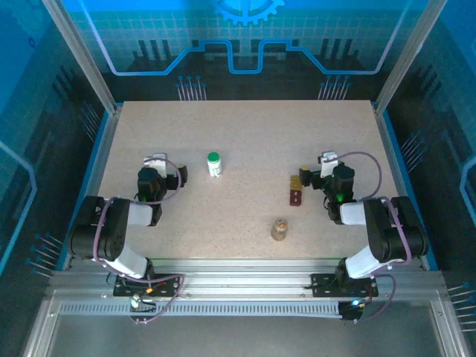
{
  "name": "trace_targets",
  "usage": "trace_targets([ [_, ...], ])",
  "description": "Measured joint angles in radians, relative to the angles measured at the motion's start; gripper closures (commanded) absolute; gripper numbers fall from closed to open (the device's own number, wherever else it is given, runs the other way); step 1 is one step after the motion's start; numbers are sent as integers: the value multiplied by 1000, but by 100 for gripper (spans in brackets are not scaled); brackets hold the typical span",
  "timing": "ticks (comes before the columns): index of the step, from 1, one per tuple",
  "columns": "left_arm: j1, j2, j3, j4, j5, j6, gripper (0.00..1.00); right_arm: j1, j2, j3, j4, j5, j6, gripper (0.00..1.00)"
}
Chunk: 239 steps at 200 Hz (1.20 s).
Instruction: Sort the pills into containers
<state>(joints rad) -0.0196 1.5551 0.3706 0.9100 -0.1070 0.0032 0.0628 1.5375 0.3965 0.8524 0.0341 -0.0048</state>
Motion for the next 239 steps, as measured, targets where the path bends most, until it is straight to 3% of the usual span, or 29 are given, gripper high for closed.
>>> trace_targets([
  [239,10,0,1,-12,26,-1,1,0,0,0,0,14,-3,0],
])
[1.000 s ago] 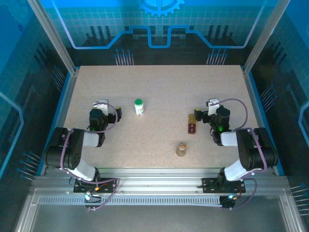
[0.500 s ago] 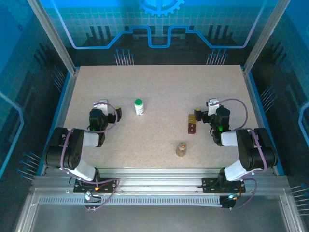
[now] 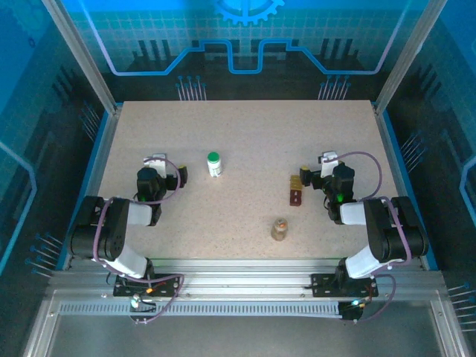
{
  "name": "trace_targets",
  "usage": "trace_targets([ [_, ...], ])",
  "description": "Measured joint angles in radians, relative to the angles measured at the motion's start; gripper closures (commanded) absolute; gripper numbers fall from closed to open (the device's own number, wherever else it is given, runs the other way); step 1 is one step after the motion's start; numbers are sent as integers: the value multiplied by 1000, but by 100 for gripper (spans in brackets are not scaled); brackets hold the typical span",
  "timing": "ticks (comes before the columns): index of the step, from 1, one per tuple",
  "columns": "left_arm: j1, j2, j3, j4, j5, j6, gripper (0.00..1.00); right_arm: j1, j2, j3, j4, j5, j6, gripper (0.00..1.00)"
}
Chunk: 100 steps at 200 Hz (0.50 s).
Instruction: Sort the pills into containers
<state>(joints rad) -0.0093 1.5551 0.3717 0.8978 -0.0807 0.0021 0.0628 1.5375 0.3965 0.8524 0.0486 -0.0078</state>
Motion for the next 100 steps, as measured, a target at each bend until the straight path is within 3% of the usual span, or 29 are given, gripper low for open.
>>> trace_targets([
  [37,-7,-23,-13,5,-55,-3,1,5,-6,10,-34,31,0,0],
  [73,-9,-175,-50,-26,-153,-29,1,63,-36,44,-90,167,-3,0],
  [100,-10,-321,-45,-171,-283,-116,1,108,-72,72,-169,288,-5,0],
])
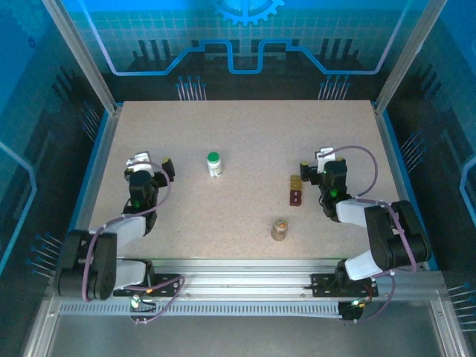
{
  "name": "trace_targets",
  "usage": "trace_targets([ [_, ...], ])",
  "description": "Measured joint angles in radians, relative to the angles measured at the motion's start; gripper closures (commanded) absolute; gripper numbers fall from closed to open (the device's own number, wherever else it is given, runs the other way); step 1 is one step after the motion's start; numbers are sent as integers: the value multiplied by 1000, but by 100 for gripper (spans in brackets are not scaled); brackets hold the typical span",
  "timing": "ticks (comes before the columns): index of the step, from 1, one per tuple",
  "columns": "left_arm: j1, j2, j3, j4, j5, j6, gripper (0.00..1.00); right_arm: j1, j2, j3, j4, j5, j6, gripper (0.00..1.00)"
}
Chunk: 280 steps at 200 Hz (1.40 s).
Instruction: Sort the pills into containers
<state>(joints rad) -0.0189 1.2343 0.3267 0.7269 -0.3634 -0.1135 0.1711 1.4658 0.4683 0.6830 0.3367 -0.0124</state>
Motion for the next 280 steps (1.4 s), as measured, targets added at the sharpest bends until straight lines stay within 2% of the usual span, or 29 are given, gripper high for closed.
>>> trace_targets([
  [18,0,-93,3,-93,-56,-82,1,19,-42,51,-114,60,9,0],
  [40,0,-147,-8,-110,-89,-184,1,24,-79,162,-291,98,75,0],
  [61,15,-171,-46,-117,-92,-301,1,25,-99,267,-472,76,158,0],
  [88,19,-198,-47,-212,-49,-381,1,35,-99,364,-716,10,261,0],
  [108,-21,-277,-48,-244,-10,-407,1,48,-99,385,-864,-48,317,0],
  [128,-130,-382,-44,-267,2,-415,1,66,-99,384,-972,-102,351,0],
  [165,-264,-413,49,-428,-1,-428,1,84,-97,356,-1035,-232,410,3],
  [213,-334,-394,102,-545,-25,-430,1,140,-33,341,-1043,-346,473,4],
  [280,-411,-351,144,-610,-45,-427,1,197,-19,340,-1065,-350,558,1],
])
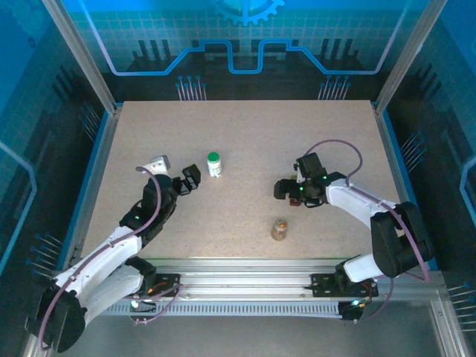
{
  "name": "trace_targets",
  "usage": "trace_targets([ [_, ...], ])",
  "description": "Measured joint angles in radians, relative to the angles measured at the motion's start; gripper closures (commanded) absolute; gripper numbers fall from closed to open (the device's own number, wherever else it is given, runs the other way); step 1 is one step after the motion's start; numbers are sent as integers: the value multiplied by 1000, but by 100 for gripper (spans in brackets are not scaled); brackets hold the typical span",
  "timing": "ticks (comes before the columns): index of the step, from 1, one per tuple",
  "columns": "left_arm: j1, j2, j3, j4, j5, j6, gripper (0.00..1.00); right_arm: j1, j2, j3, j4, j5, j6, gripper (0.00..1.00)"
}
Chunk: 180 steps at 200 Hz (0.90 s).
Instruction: Sort the pills into containers
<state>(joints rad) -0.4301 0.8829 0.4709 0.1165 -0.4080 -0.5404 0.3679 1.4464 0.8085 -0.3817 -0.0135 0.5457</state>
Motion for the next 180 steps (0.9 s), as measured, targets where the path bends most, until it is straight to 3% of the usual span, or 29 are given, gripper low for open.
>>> trace_targets([
  [36,-31,3,21,-15,-5,0,1,0,-3,-19,-20,62,24,0],
  [84,-44,31,32,-15,-8,0,1,3,-4,-26,-25,49,51,0],
  [139,-58,32,32,-15,-23,-4,1,51,60,-11,37,-32,104,1],
  [180,-62,33,30,-15,-26,-12,1,98,205,122,125,-115,174,1],
])
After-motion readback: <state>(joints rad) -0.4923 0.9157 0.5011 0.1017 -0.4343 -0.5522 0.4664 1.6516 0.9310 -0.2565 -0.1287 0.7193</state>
